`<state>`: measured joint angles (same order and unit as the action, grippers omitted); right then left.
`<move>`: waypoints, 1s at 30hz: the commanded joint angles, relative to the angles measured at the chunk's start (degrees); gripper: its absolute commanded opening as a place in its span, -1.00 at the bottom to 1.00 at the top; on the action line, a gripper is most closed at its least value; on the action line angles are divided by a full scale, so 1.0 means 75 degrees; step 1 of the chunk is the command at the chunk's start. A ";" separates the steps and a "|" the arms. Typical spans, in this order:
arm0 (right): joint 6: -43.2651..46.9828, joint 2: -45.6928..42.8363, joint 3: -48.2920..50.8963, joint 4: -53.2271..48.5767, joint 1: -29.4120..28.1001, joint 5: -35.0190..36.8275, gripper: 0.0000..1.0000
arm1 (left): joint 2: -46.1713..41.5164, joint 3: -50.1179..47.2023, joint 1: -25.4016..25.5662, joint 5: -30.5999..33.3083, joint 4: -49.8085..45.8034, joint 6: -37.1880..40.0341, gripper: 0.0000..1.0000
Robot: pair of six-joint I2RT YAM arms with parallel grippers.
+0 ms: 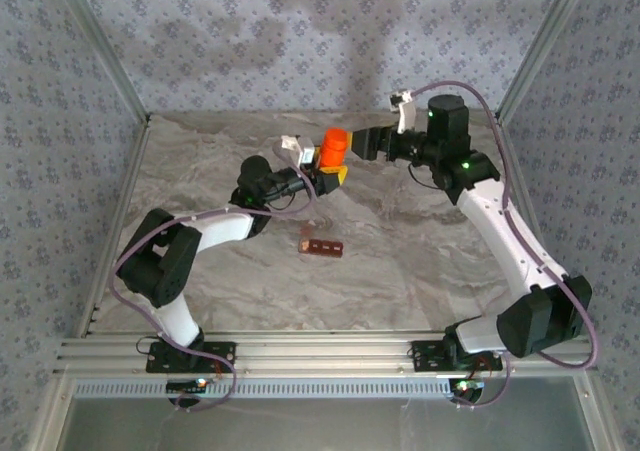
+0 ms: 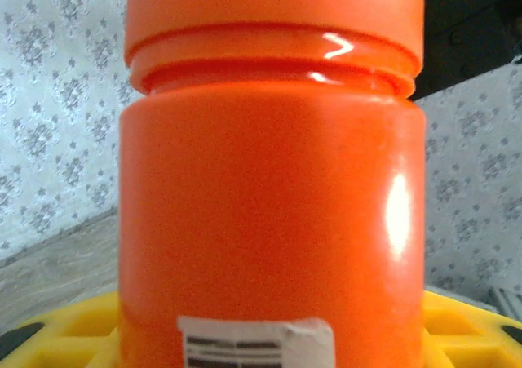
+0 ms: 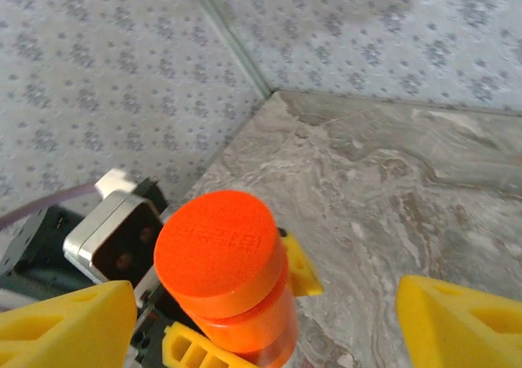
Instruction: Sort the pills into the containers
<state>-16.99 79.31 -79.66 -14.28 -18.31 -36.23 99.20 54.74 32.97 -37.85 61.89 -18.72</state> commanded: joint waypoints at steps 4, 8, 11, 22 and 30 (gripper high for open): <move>0.0815 0.0562 -0.0824 -0.0254 -0.0325 -0.0602 0.73 | 0.0080 0.0349 -0.0067 -0.0737 0.0379 -0.0723 -1.00; 0.0895 0.0789 -0.1020 -0.0382 -0.0488 -0.0414 0.73 | 0.0098 0.0331 -0.0070 -0.0859 0.0451 -0.0794 -1.00; 0.0917 0.0938 -0.1154 -0.0481 -0.0557 -0.0402 0.68 | 0.0074 0.0307 -0.0062 -0.0915 0.0466 -0.0820 -1.00; 0.0918 0.1166 -0.1344 -0.0634 -0.0674 -0.0547 0.18 | 0.0039 0.0283 -0.0071 -0.0947 0.0486 -0.0832 -1.00; 0.0993 0.1075 -0.1116 -0.0303 -0.0627 -0.1112 -0.19 | 0.0110 0.0318 -0.0072 -0.0965 0.0780 -0.1075 -1.00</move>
<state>-10.20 87.44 -87.77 -17.85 -23.07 -40.10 99.59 55.90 32.58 -43.94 63.24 -25.30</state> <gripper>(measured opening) 0.497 0.534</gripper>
